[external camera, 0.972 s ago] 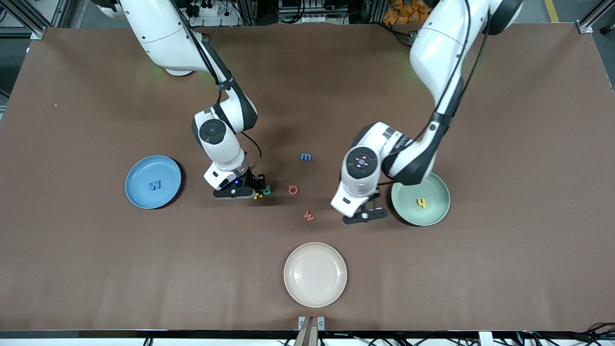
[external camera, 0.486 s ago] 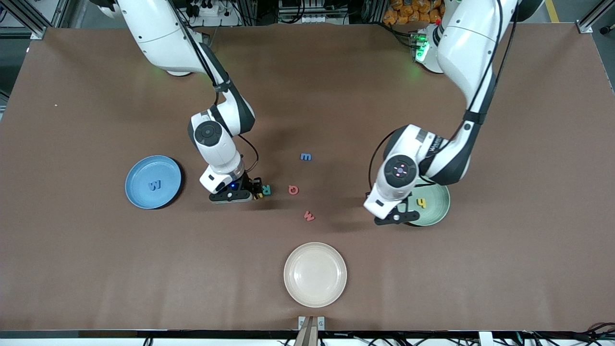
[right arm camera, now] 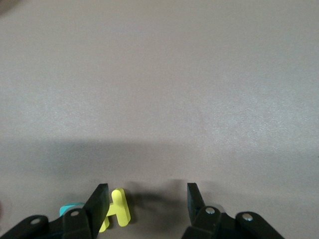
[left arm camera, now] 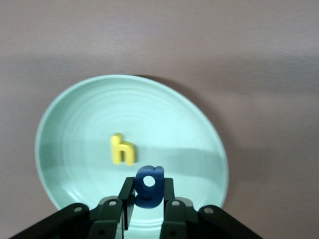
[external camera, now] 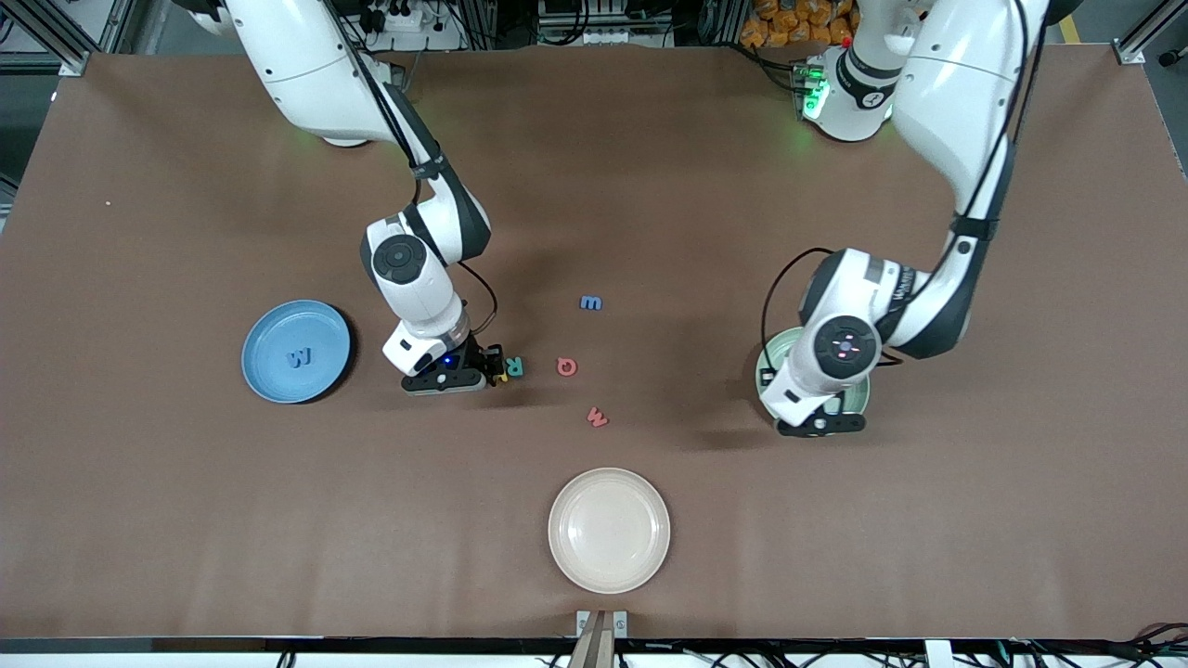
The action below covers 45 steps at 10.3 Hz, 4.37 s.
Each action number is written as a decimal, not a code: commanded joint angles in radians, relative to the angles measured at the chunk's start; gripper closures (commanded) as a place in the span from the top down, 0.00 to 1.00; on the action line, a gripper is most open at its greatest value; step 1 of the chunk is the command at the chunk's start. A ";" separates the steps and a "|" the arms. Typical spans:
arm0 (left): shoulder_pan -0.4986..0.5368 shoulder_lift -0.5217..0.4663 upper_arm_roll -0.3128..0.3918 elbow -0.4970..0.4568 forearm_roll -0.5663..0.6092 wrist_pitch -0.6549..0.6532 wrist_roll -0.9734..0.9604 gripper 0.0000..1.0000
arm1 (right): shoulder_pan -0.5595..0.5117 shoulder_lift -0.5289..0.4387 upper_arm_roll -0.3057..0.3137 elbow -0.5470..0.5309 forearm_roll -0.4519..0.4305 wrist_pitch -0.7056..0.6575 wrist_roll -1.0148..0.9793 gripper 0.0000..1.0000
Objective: Sort uppercase to blue plate, lowercase to green plate
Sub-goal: 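Carry the blue g to the green plate and open the left gripper, then close the right gripper on the yellow H and lift it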
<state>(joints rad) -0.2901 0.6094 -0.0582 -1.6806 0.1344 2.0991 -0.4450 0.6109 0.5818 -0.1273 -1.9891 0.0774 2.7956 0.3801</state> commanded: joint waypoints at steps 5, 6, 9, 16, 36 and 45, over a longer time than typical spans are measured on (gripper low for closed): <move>0.011 -0.016 -0.002 -0.056 -0.010 0.001 0.034 1.00 | 0.010 -0.002 -0.009 0.012 0.007 -0.011 0.011 1.00; 0.014 -0.016 -0.002 -0.056 -0.010 0.001 0.034 1.00 | 0.006 -0.010 -0.009 0.012 0.013 -0.017 0.035 1.00; 0.020 -0.011 -0.002 -0.057 -0.010 0.001 0.043 1.00 | 0.012 -0.031 -0.005 0.015 0.022 -0.051 0.263 1.00; 0.057 -0.013 -0.003 -0.068 -0.013 0.001 0.086 1.00 | 0.013 -0.025 0.000 0.027 0.142 -0.056 0.598 1.00; 0.092 -0.014 -0.003 -0.088 -0.019 -0.042 0.186 1.00 | 0.026 0.088 0.001 0.208 0.119 -0.314 1.134 0.85; 0.092 -0.014 -0.003 -0.087 -0.019 -0.042 0.186 1.00 | 0.032 0.107 0.000 0.207 0.102 -0.292 1.125 0.54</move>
<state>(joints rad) -0.2024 0.6077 -0.0592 -1.7654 0.1344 2.0738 -0.2875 0.6377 0.6720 -0.1235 -1.8024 0.1939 2.4992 1.5020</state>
